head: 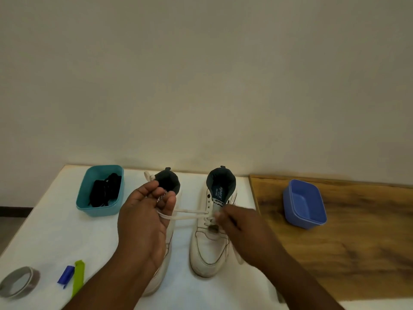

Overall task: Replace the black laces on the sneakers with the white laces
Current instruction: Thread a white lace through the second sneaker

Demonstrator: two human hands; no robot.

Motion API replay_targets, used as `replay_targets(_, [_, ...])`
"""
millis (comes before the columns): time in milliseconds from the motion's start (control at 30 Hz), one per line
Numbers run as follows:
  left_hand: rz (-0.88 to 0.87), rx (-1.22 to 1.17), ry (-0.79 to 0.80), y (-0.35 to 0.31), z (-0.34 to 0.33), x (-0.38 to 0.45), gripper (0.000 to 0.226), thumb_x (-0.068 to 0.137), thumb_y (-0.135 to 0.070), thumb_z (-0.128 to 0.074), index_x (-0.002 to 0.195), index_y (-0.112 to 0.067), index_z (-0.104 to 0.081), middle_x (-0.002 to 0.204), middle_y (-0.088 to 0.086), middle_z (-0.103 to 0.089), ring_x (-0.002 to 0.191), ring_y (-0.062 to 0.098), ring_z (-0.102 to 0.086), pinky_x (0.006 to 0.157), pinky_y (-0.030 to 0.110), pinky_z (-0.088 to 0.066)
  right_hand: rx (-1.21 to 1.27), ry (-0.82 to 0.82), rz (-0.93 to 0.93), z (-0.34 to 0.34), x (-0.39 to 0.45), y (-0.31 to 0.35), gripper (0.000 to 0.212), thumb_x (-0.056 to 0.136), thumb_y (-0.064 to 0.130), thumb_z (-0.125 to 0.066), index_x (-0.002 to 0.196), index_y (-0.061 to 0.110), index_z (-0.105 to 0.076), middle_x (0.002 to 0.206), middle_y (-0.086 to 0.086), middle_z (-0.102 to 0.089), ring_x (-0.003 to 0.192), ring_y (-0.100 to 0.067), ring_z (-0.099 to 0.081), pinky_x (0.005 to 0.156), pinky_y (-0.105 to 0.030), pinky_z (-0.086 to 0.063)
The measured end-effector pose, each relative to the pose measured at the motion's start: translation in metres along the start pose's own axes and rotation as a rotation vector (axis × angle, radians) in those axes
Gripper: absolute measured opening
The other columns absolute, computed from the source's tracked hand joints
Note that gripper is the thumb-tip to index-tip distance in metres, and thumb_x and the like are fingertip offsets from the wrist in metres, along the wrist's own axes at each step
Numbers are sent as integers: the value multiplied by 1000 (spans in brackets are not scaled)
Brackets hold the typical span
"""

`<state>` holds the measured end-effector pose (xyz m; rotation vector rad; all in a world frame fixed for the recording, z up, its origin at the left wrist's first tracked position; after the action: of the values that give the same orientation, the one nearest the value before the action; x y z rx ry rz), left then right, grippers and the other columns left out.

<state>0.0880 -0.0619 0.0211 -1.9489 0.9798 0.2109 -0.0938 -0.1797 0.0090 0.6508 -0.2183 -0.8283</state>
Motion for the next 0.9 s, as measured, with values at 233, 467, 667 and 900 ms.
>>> replay_targets(233, [-9,-8,-17,1,3,3,29,101,8,-41,97,-9,-64,91,7,-62,66,15,-71,57,19,-57,25,-168,-185,22,2,-27,50,98,63,-45,76,20,-62,67,-4,-61,60,-13,-56,58,-33,-46])
replay_targets(467, [42,625,90,13,1,2,32,99,4,-40,104,-14,-65,96,13,-67,54,16,-62,43,22,-47,889,-424,-309,32,-1,-39,8,97,12,-65,104,10,-69,85,-8,-73,68,-16,-60,63,-30,-51])
replay_targets(667, [-716,1779,186,16,-15,-14,29,94,-46,-55,122,-38,-59,133,2,-49,113,21,-51,85,34,-49,881,-576,-72,46,-8,-9,27,107,10,-46,116,33,-56,103,-11,-75,68,-24,-61,61,-33,-48])
replay_targets(900, [-791,1612,277,14,-36,-28,54,98,-67,-24,122,-40,-64,142,-5,-49,134,14,-40,106,36,-35,516,-266,2,-5,-4,22,5,100,33,-61,104,35,-63,88,9,-74,76,-14,-71,68,-32,-59])
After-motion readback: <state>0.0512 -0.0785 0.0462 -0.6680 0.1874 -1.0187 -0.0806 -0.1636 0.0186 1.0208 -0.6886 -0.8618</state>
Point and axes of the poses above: each hand's wrist, its own x-axis towards the middle knuckle, its own z-axis out of the back of the hand, y = z × x, the point moved 8 cm from there along x, towards the middle knuckle
